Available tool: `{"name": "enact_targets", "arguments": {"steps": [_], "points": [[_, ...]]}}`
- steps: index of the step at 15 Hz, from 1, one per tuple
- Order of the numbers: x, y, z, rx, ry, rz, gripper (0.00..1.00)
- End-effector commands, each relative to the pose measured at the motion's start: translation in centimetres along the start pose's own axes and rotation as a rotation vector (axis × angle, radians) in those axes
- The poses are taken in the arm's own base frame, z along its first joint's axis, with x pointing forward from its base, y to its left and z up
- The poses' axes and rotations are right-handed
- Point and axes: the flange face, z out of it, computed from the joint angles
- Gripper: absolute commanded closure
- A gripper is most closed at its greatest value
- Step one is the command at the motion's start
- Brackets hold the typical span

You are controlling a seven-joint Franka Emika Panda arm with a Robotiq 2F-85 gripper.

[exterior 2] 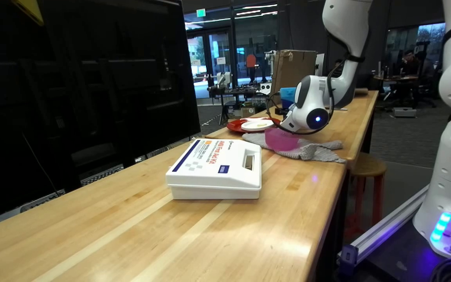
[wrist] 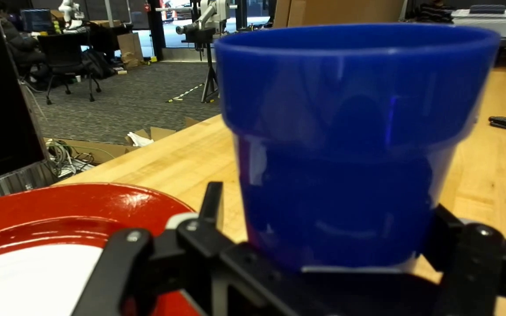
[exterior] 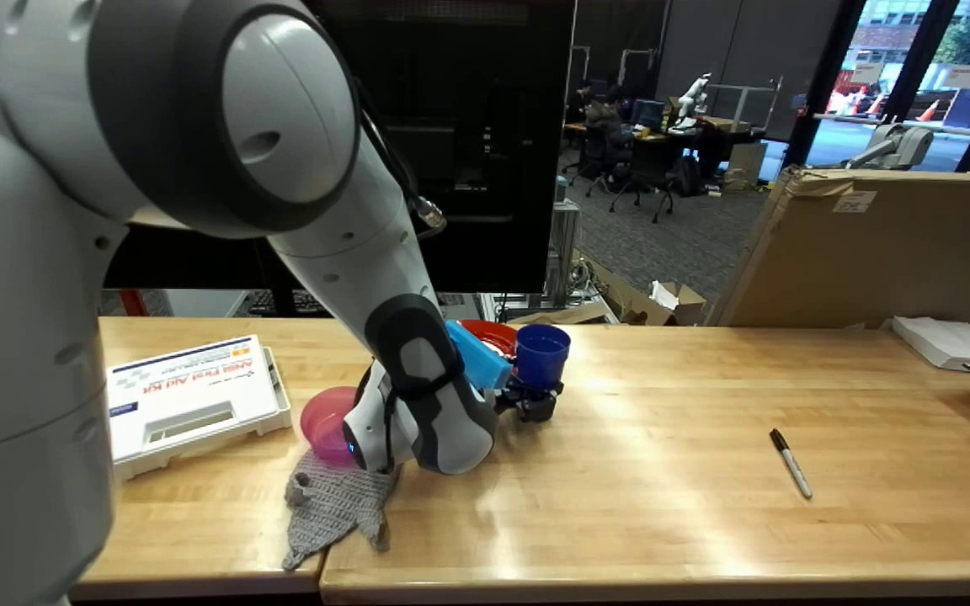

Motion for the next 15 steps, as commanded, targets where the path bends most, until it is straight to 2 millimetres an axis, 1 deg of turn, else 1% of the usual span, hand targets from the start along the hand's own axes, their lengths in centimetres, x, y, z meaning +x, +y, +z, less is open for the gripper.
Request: {"name": "enact_targets", "arguments": {"steps": [1, 6, 7, 8, 9, 10, 11, 15], "points": [[0.3, 0.9, 1.5, -0.005, -0.012, -0.012, 0.0], [0.7, 1.3, 2.6, -0.01, -0.024, -0.021, 0.0], [0.7, 1.4, 2.6, -0.013, -0.029, -0.025, 0.25], [0.7, 1.5, 2.7, -0.014, -0.031, -0.029, 0.26], [0.7, 1.5, 2.8, -0.016, -0.036, -0.029, 0.31], [0.7, 1.4, 2.8, -0.016, -0.038, -0.034, 0.4], [0.7, 1.5, 2.9, -0.017, -0.043, -0.037, 0.42], [0.6, 1.7, 2.8, -0.026, -0.055, -0.055, 0.42]]}}
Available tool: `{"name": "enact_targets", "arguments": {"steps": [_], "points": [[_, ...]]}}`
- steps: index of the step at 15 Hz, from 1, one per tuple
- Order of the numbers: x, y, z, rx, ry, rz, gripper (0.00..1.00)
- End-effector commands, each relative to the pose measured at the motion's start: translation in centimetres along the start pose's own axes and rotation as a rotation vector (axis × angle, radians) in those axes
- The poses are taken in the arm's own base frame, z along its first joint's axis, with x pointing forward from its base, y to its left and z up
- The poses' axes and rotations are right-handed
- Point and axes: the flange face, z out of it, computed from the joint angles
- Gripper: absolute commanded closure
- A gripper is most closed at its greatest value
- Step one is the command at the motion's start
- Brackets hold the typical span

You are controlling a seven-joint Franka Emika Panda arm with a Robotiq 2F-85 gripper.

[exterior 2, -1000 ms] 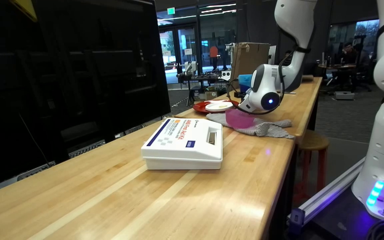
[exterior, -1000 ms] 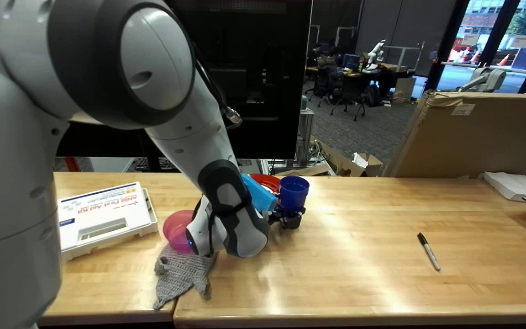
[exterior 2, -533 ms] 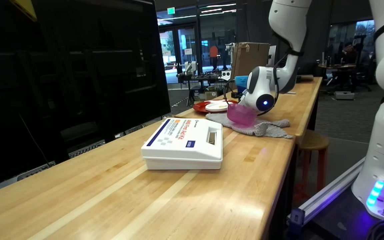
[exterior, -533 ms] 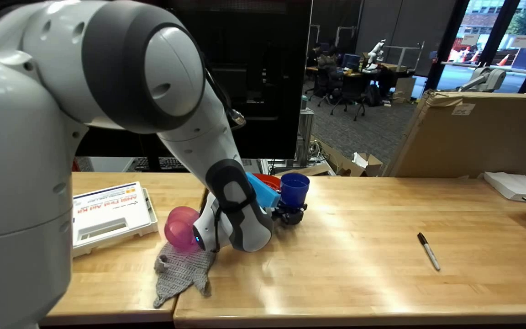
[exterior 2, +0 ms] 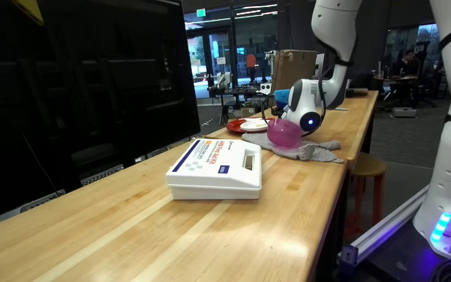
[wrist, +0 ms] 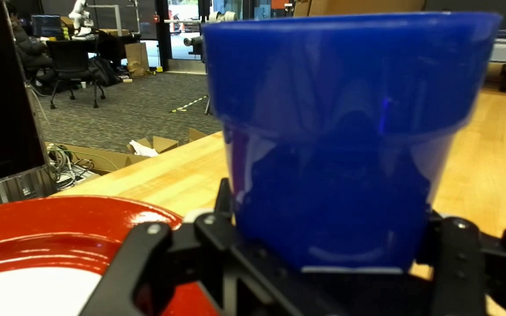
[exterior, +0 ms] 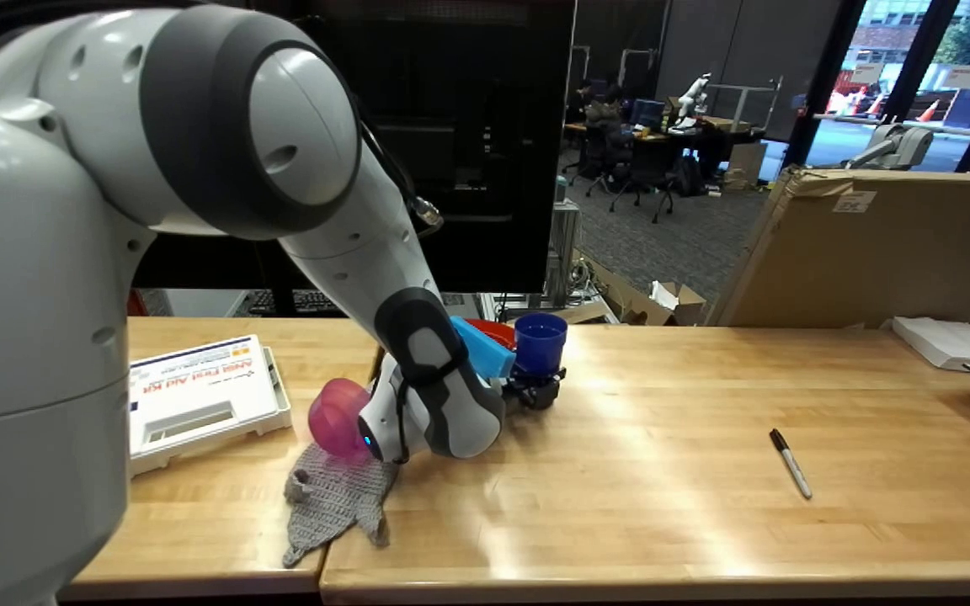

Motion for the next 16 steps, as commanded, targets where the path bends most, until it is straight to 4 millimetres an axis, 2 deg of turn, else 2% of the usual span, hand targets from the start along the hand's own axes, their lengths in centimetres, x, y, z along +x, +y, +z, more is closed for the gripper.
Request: {"name": "enact_targets", "arguments": {"steps": [1, 12, 16], "points": [[0.0, 0.3, 0.1, -0.011, -0.016, -0.01, 0.42], [-2.1, 1.2, -0.6, -0.038, -0.034, -0.035, 0.42], [-3.8, 0.7, -0.1, -0.024, -0.036, -0.01, 0.42]]}}
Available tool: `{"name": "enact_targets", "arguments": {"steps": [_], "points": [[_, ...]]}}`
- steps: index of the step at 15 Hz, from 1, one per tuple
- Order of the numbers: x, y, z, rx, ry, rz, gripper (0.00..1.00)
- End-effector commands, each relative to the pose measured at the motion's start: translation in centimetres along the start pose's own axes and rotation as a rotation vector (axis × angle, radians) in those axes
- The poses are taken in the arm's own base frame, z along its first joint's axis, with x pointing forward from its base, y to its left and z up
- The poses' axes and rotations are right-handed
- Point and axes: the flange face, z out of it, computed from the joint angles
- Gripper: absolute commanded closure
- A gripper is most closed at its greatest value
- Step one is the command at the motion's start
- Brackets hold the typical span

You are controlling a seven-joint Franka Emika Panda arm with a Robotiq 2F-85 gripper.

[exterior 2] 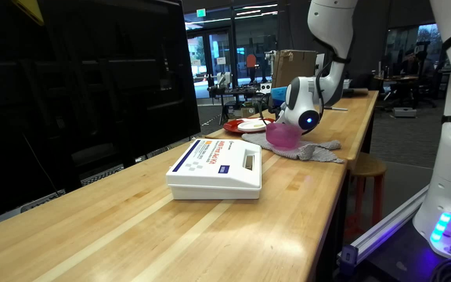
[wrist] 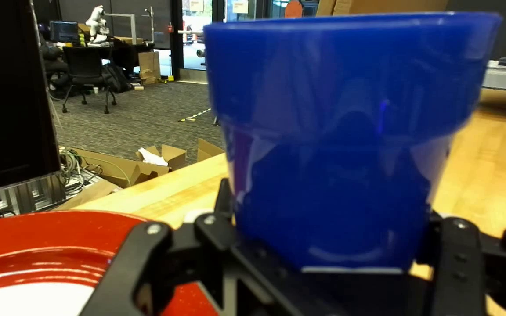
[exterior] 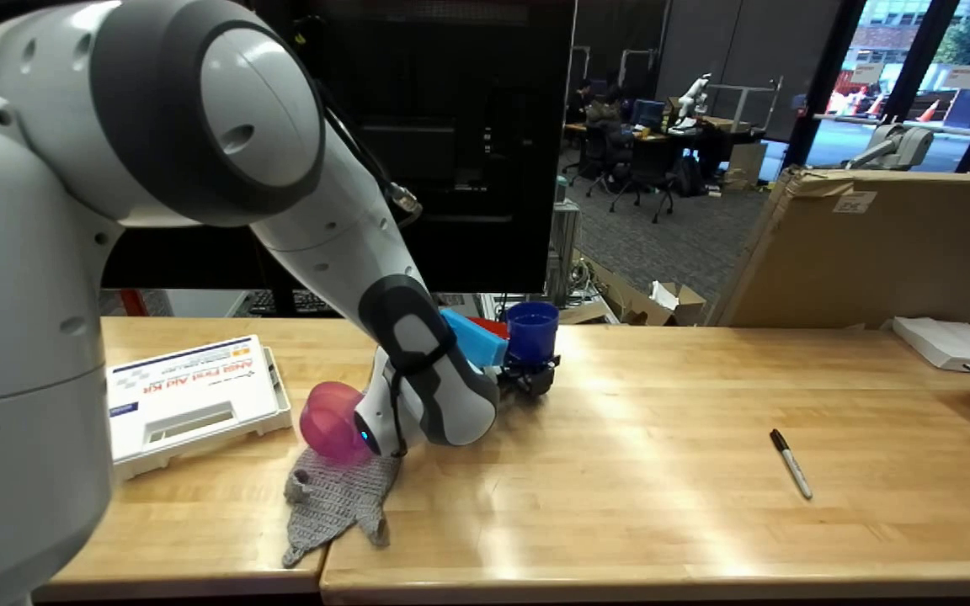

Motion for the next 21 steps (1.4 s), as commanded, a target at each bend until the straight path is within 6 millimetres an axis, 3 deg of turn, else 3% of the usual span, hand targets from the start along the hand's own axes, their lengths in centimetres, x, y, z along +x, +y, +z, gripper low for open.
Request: {"name": "enact_targets", "arguments": {"steps": [1, 6, 10, 15, 21], "points": [[-3.0, -0.6, 0.3, 0.012, -0.009, 0.03, 0.42], [-5.8, -2.6, 1.1, 0.056, -0.041, 0.043, 0.42], [-7.3, -3.2, 0.5, 0.065, -0.049, 0.033, 0.42], [-8.6, -2.6, -3.0, 0.024, 0.005, 0.001, 0.42], [-11.2, -3.5, -7.9, -0.011, 0.021, -0.004, 0.42]]}}
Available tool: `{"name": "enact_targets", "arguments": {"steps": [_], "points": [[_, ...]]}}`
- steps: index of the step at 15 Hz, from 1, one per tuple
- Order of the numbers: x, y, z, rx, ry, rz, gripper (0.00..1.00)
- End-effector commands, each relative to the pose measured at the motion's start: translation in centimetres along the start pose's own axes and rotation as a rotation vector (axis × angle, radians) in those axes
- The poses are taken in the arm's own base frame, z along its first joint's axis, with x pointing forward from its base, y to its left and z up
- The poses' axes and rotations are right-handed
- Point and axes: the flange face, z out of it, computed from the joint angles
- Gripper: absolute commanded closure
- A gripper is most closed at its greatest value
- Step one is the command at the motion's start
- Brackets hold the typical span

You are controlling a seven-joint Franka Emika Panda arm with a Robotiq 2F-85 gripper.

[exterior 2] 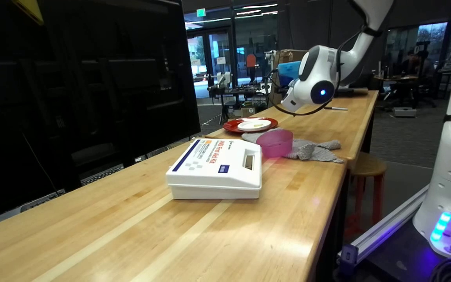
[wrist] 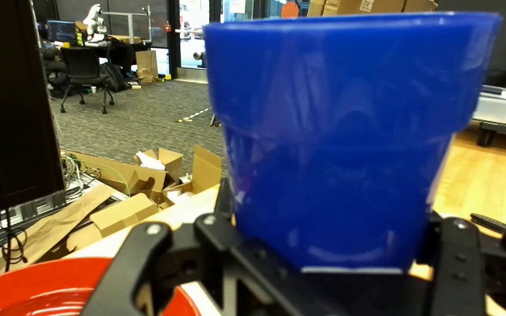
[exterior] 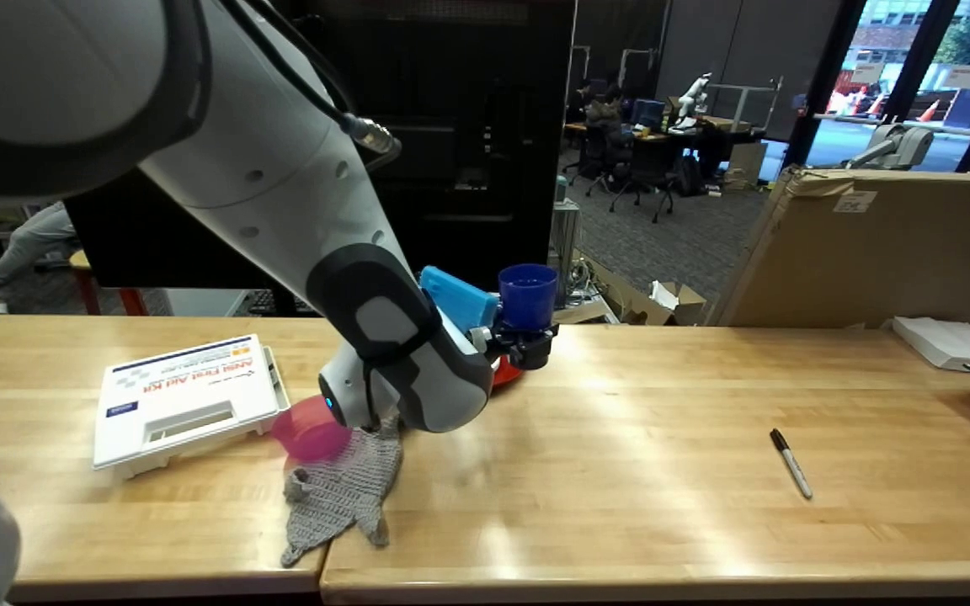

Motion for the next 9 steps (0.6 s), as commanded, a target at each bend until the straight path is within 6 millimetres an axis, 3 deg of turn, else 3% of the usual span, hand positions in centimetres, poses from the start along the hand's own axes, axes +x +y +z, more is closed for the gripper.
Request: {"name": "enact_targets", "arguments": {"steps": [1, 6, 7, 8, 9], "points": [[-2.5, -1.6, -4.0, -0.02, 0.014, 0.011, 0.42], [-2.8, -2.6, -8.0, -0.065, 0.094, 0.035, 0.42], [-2.8, -2.7, -8.4, -0.069, 0.106, 0.043, 0.42], [-1.7, -2.0, -6.8, -0.057, 0.104, 0.034, 0.42], [-1.7, -2.1, -7.2, -0.06, 0.107, 0.034, 0.17]]}}
